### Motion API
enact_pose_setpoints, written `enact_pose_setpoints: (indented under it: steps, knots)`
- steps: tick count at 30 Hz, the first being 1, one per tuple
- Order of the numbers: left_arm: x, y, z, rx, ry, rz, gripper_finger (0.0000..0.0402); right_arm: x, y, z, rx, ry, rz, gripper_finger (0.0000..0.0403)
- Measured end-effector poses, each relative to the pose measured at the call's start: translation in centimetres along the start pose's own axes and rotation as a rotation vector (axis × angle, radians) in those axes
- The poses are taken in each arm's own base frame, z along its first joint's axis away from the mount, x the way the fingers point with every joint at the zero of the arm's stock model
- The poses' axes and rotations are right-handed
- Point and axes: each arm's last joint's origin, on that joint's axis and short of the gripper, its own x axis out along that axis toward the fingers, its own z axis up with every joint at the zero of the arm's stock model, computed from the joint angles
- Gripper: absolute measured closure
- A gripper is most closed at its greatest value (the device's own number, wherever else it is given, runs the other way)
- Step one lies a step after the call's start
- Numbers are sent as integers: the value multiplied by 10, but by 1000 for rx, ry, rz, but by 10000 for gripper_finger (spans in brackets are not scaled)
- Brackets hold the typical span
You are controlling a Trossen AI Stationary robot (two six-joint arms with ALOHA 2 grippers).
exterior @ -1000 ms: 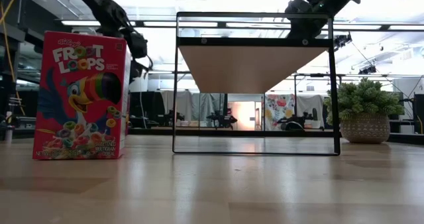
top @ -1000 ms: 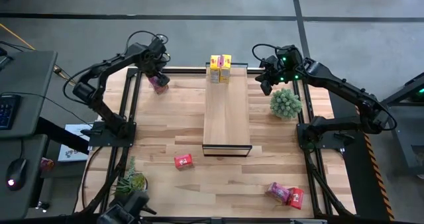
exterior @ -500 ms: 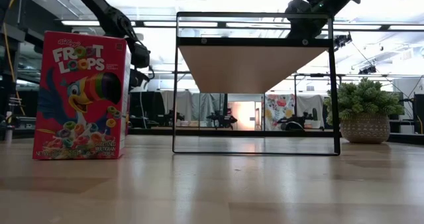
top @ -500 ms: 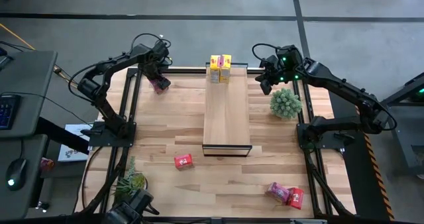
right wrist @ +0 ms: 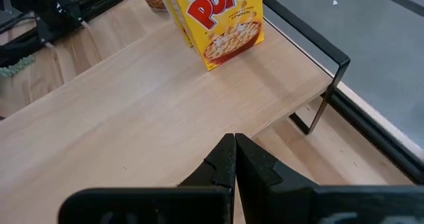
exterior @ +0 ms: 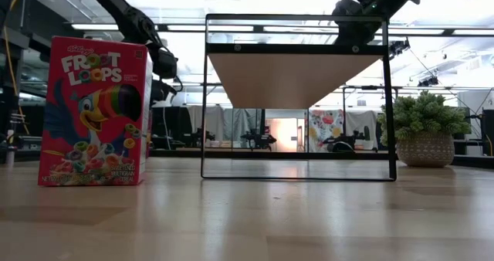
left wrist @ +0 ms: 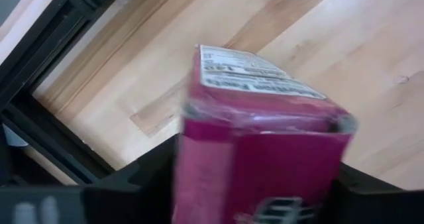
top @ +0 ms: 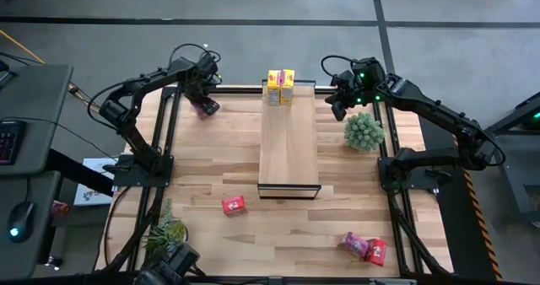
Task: Stack cereal on shelf
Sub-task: Put the top violet cereal box on the shelf
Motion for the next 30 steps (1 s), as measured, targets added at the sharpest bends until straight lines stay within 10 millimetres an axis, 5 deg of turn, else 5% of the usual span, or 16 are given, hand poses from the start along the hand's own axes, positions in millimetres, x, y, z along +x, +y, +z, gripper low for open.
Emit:
enact_pose_setpoints:
  steps: [6,14,18,25,30]
  knots:
    - [-19,-6,-2,20,-29,-7,240,0,0,0,-13,0,0,402]
    - [-106,-18,-13,83,-96,-16,279,0,0,1,-17,-7,0,402]
    - [-151,-57,-31,258,-58,-29,280,0,0,1,-15,-7,1,402]
    - [-231,-148,-56,622,-418,-116,281,0,0,1,-10,-8,2,402]
    - [-256,-195,-51,708,-621,-133,281,0,0,1,-14,-8,2,402]
